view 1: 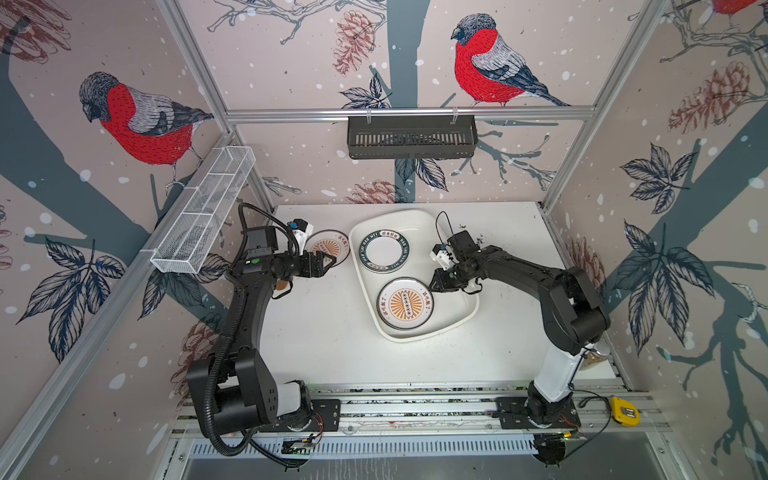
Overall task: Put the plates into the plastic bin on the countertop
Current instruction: 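Open the right gripper to release the orange plate in the bin, then move the left gripper over the other orange sunburst plate on the table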
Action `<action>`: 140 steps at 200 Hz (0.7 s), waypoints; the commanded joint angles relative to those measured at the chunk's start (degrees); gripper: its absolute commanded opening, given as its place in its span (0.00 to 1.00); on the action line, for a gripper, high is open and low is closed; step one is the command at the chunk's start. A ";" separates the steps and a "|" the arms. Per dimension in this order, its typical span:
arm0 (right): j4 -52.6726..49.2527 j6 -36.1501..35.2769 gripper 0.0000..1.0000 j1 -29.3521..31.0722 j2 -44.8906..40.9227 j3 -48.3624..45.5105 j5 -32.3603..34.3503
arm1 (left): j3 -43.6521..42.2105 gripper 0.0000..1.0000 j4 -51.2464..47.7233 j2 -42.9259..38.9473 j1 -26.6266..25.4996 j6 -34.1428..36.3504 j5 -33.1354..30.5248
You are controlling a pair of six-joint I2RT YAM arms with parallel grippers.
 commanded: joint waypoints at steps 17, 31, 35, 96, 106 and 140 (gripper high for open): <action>3.60 3.92 0.24 0.19 -6.26 -2.36 1.44 | -0.95 0.81 7.48 3.80 0.05 -9.68 -4.05; 4.99 5.00 0.24 0.48 -8.97 -3.90 1.75 | -1.98 0.81 10.13 4.86 -0.01 -11.75 -4.10; 5.28 5.33 0.24 0.57 -9.74 -4.38 1.87 | -2.19 0.80 11.02 5.20 -0.01 -12.50 -4.35; 9.46 9.51 0.24 1.21 -20.20 -11.06 2.81 | 1.50 0.80 18.51 14.79 -0.03 -12.45 -8.96; 9.65 9.78 0.24 1.51 -21.32 -11.67 2.94 | 2.02 0.80 19.53 16.35 -0.13 -11.36 -9.86; 10.01 10.40 0.24 2.02 -23.63 -13.15 3.20 | 5.52 0.80 19.94 21.89 0.09 -7.19 -12.29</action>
